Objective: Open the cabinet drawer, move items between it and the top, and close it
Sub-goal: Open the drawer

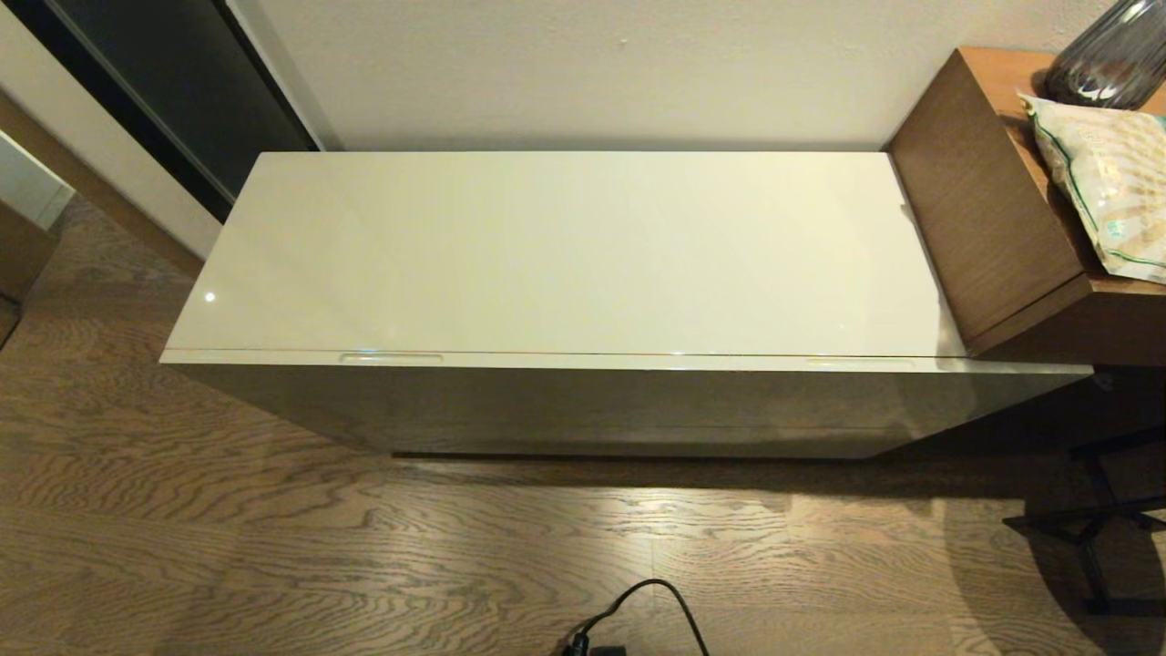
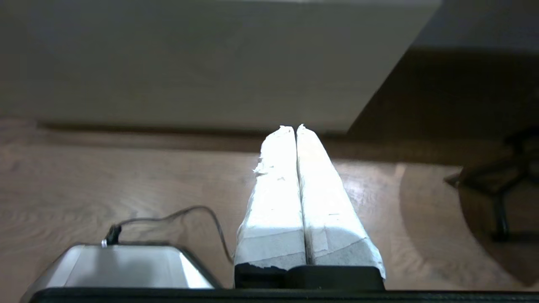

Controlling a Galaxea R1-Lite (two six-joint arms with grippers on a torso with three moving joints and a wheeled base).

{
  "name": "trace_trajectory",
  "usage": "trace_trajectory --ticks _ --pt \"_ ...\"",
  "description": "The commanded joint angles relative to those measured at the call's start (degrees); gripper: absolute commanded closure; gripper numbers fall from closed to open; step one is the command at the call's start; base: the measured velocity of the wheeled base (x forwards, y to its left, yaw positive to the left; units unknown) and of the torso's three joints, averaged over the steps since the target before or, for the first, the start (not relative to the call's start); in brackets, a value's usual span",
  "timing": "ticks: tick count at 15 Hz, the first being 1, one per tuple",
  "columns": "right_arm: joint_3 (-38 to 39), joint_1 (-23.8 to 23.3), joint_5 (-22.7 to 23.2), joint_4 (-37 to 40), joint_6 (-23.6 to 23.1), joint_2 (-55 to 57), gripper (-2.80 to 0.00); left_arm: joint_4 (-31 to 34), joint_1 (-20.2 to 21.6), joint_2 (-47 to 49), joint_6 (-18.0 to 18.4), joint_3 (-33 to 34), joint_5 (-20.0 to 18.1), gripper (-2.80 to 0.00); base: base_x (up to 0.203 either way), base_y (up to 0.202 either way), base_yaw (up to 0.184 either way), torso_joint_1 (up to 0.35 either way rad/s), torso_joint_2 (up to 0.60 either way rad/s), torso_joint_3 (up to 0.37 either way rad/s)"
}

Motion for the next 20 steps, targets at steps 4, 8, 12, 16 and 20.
trace_trajectory --ticks 4,8,12,16,20 --pt "-30.1 0.0 5.2 20.4 4.2 0.4 0.00 0.0 0.0 0.1 0.0 0.0 0.0 0.00 0.000 0.000 0.000 0.000 0.00 0.000" --pt "-44.2 -1.5 7.3 24.0 9.1 17.3 0.00 0.0 0.0 0.1 0.0 0.0 0.1 0.00 0.000 0.000 0.000 0.000 0.00 0.000" --pt "-47.9 -5.3 8.1 20.6 12.1 37.2 0.00 0.0 0.0 0.0 0.0 0.0 0.1 0.00 0.000 0.000 0.000 0.000 0.00 0.000" --pt "-36.9 -6.5 8.4 10.9 12.2 31.0 0.00 -0.1 0.0 0.1 0.0 0.1 0.1 0.00 0.000 0.000 0.000 0.000 0.00 0.000" --pt "-29.2 -6.7 8.0 8.9 9.5 29.8 0.00 0.0 0.0 0.1 0.0 0.0 0.1 0.00 0.000 0.000 0.000 0.000 0.00 0.000"
